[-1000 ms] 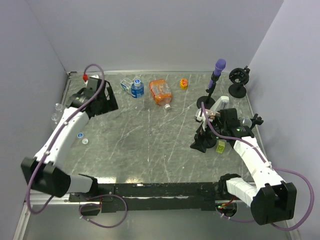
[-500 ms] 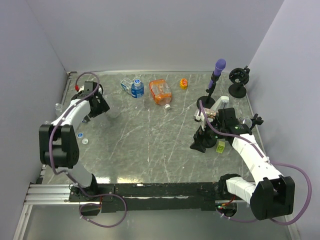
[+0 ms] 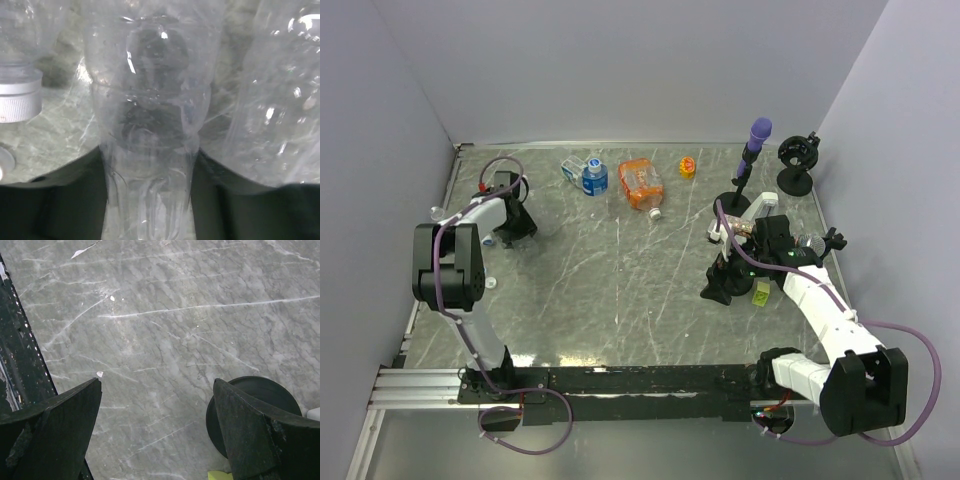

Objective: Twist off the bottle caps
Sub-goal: Pick up the plastic bottle at the center of the board.

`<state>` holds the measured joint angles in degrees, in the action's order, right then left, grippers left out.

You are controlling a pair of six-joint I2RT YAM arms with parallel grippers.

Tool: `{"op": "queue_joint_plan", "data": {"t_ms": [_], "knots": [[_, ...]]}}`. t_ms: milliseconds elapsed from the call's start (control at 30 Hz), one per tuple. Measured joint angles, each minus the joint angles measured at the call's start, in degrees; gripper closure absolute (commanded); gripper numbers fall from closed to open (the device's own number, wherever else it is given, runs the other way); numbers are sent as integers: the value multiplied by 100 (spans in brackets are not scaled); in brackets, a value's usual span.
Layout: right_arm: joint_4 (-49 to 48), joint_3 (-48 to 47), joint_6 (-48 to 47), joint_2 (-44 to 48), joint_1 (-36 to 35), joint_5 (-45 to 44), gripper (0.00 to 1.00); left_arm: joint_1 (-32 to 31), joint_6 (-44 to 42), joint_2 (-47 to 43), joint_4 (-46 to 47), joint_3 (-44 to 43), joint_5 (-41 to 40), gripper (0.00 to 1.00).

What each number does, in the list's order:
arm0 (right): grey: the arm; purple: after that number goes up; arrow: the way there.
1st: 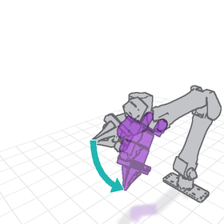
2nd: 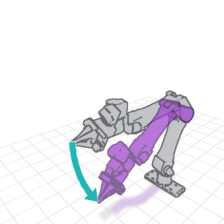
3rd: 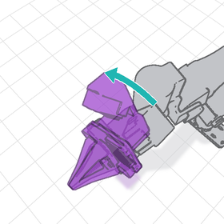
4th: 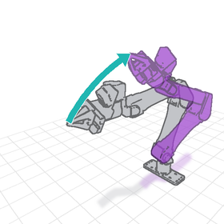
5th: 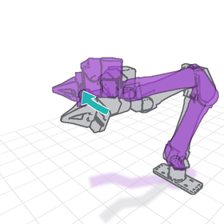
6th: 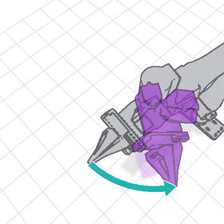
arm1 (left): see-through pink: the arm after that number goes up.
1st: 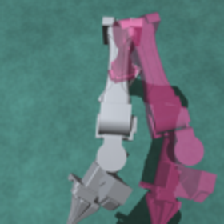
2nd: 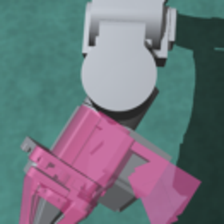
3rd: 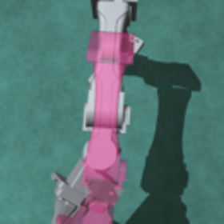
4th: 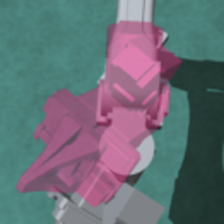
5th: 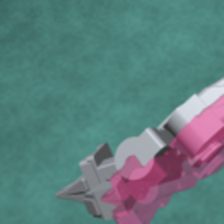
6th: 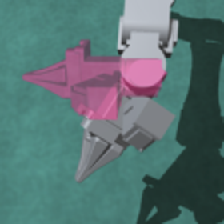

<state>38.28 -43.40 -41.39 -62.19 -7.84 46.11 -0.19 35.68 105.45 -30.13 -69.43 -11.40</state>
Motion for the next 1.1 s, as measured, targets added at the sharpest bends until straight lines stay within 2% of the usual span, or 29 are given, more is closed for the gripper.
{"op": "queue_joint_plan", "data": {"t_ms": [167, 267, 467, 633, 733, 833, 900, 967, 1033, 1100], "knots": [[0, 0, -4, 0, 0, 0, 1, -2, -48, -216, 72, 111, 175, 67], [2, 0, -9, 0, 0, 0, 1, -35, -28, -588, -46, 208, 247, 69], [28, 0, -52, 17, 0, 44, 1, -511, 68, -2258, -282, 293, 258, 72], [57, 0, -109, 245, 2, 413, 1, -1508, 162, -4181, 142, 1036, 774, 74], [63, 0, -85, 498, 2, 872, 1, -2319, 280, -5565, 1047, 2135, 1460, 75], [166, -96, 133, 636, 7, 1545, 1, -3370, 437, -6502, 1904, 3141, 1816, 75], [503, -474, 216, 509, 11, 2046, 1, -4203, 466, -6701, 2424, 3541, 1777, 75], [1250, -1270, 35, 101, 4, 2509, 1, -4940, 461, -6675, 2850, 3724, 1578, 75], [1856, -2146, -144, -334, 0, 2887, 1, -5748, 433, -6378, 3368, 3770, 1222, 75], [2059, -2702, 0, -538, 0, 3215, 1, -6251, 387, -5998, 3932, 3764, 944, 76]]}}
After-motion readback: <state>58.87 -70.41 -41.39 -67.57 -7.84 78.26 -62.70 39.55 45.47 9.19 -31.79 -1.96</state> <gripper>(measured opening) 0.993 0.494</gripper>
